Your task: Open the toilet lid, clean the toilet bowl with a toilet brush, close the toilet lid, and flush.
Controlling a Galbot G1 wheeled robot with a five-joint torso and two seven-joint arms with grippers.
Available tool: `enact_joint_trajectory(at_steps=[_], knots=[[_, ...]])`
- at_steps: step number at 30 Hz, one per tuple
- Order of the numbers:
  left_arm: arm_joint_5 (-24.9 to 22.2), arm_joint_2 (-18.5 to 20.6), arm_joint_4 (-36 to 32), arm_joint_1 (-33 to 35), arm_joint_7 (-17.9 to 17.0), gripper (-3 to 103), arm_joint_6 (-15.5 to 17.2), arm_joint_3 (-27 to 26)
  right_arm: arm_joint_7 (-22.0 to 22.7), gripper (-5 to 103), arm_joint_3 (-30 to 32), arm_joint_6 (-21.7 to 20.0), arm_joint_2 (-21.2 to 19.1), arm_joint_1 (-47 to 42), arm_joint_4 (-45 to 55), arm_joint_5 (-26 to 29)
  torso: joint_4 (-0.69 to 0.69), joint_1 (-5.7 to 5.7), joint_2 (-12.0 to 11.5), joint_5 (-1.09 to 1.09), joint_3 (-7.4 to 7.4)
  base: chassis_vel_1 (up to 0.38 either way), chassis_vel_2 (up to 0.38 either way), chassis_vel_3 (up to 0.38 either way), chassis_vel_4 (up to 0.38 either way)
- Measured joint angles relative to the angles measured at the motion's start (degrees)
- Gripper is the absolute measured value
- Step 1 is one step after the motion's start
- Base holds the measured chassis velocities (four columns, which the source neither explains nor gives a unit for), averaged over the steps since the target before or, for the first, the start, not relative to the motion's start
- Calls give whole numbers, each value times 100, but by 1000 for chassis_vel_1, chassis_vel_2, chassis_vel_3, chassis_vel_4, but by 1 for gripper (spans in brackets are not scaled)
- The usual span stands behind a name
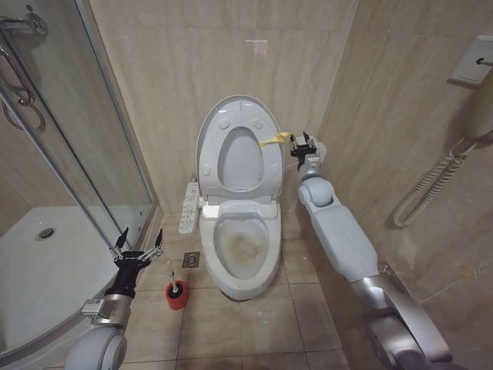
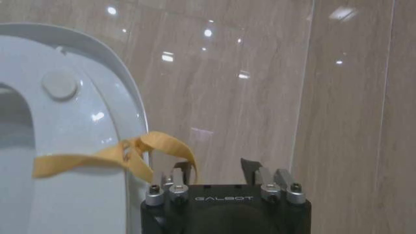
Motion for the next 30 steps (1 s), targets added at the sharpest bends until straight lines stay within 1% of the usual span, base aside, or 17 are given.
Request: enact_joint_trajectory(at_steps=[2,3,9,10,17,18,30], knots=[[0,0,0,0,0,100,0,0,-2,38,3,-1,-23,-63,55,8,0,0,0,0,0,0,0,0,0],[0,0,0,0,0,100,0,0,-4,66,4,-3,-43,-114,107,13,0,0,0,0,0,0,0,0,0],[0,0,0,0,0,100,0,0,-19,66,-3,-51,-90,-296,352,57,0,0,0,-1,0,0,0,0,0],[0,0,0,0,0,100,0,0,-19,93,-4,-64,-94,-319,394,63,1,0,0,-1,0,0,0,0,0],[0,0,0,0,0,100,0,0,-19,93,-5,-96,-134,-487,589,71,1,0,0,-1,0,0,0,0,0],[0,0,0,0,0,100,0,0,-19,100,-4,-98,-138,-519,616,71,0,0,0,-1,0,0,0,0,0],[0,0,0,0,0,100,0,0,-5,100,12,-185,-231,-916,1134,158,0,0,0,-1,0,0,0,0,0]])
